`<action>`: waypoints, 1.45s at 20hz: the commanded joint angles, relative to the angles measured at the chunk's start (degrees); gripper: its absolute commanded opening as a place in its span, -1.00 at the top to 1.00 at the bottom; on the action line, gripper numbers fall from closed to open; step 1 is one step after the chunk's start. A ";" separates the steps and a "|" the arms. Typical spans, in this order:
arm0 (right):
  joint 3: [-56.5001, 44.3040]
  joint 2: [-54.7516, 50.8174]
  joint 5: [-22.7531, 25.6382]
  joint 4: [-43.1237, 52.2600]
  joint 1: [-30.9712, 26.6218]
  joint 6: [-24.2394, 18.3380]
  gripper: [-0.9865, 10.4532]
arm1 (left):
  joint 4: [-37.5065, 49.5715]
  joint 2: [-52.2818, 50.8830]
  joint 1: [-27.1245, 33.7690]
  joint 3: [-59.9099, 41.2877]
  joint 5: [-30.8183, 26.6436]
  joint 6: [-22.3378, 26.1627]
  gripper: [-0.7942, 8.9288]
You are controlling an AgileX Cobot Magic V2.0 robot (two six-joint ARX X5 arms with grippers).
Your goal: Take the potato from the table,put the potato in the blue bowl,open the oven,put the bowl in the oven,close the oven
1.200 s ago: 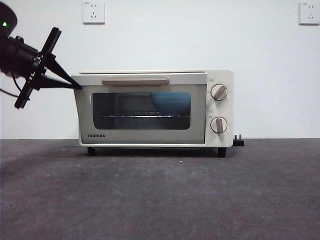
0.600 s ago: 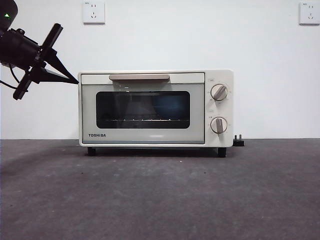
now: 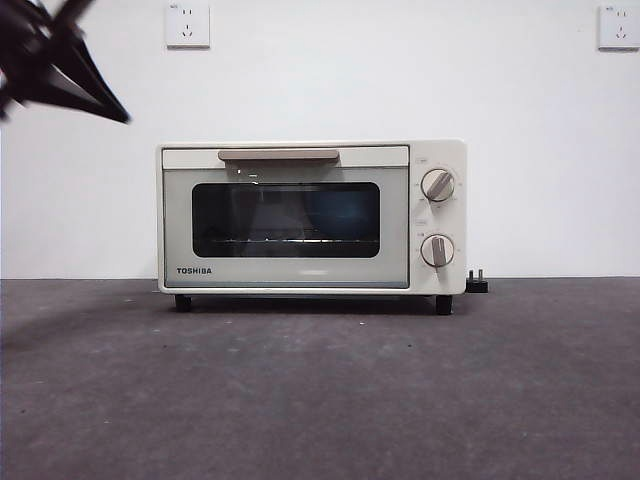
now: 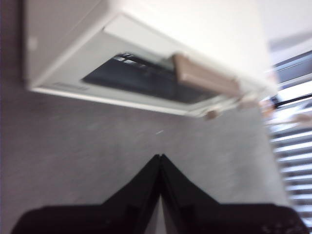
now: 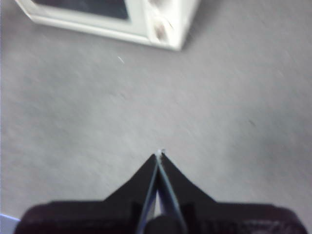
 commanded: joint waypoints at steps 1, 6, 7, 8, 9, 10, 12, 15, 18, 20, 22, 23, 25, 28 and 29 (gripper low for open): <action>-0.24 -1.92 2.25 0.39 0.04 -0.04 0.83 | -6.36 -7.65 -0.74 -0.15 -7.67 12.33 0.85; -0.24 -5.27 6.49 -1.27 0.04 0.02 0.83 | -14.36 -24.22 -0.83 -0.15 -12.39 13.33 0.85; -0.24 -5.27 7.82 -2.08 0.04 0.02 0.83 | -15.85 -26.80 -0.83 -0.15 -12.15 13.31 0.85; -0.24 -5.25 9.42 -2.84 0.04 0.02 0.83 | -17.88 -29.22 -0.83 -0.15 -11.87 12.94 0.85; -0.24 -5.20 11.06 -3.52 0.04 0.04 0.83 | -19.76 -31.56 -0.83 -0.15 -11.76 12.04 0.85; -0.24 -5.16 11.96 -4.26 0.04 0.09 0.83 | -20.79 -33.11 -0.83 -0.15 -11.78 11.37 0.85; -0.24 -5.16 12.70 -6.38 0.04 0.22 0.83 | -21.18 -35.32 -0.83 -0.15 -11.80 11.41 0.85; -0.24 -5.16 13.16 -6.95 0.04 0.24 0.83 | -21.07 -36.09 -0.83 -0.15 -11.80 11.41 0.85; -0.24 -5.14 13.16 -6.84 0.04 0.92 0.83 | -21.14 -34.47 -0.90 -0.15 -11.80 11.41 0.85; -0.24 -5.14 13.18 -7.02 0.04 0.90 0.83 | -21.03 -33.42 0.39 -0.15 -14.45 11.41 0.85; -0.24 -5.14 13.18 -7.02 0.04 0.92 0.83 | -21.03 -33.59 0.74 -0.17 -14.99 11.41 0.85; -0.24 -5.14 13.18 -6.99 0.04 0.92 0.83 | -21.00 -33.83 0.63 -0.17 -14.75 11.41 0.85; -0.24 -4.85 13.18 -7.02 0.04 0.92 0.83 | -21.03 -33.94 0.85 -0.28 -15.28 11.41 0.85; -0.24 -4.74 13.18 -7.06 0.04 0.92 0.83 | -17.40 -37.33 1.11 -3.69 -15.02 11.39 0.85; -0.24 -4.74 13.18 -7.02 0.04 0.92 0.83 | -13.00 -39.50 1.07 -7.19 -14.73 11.41 0.85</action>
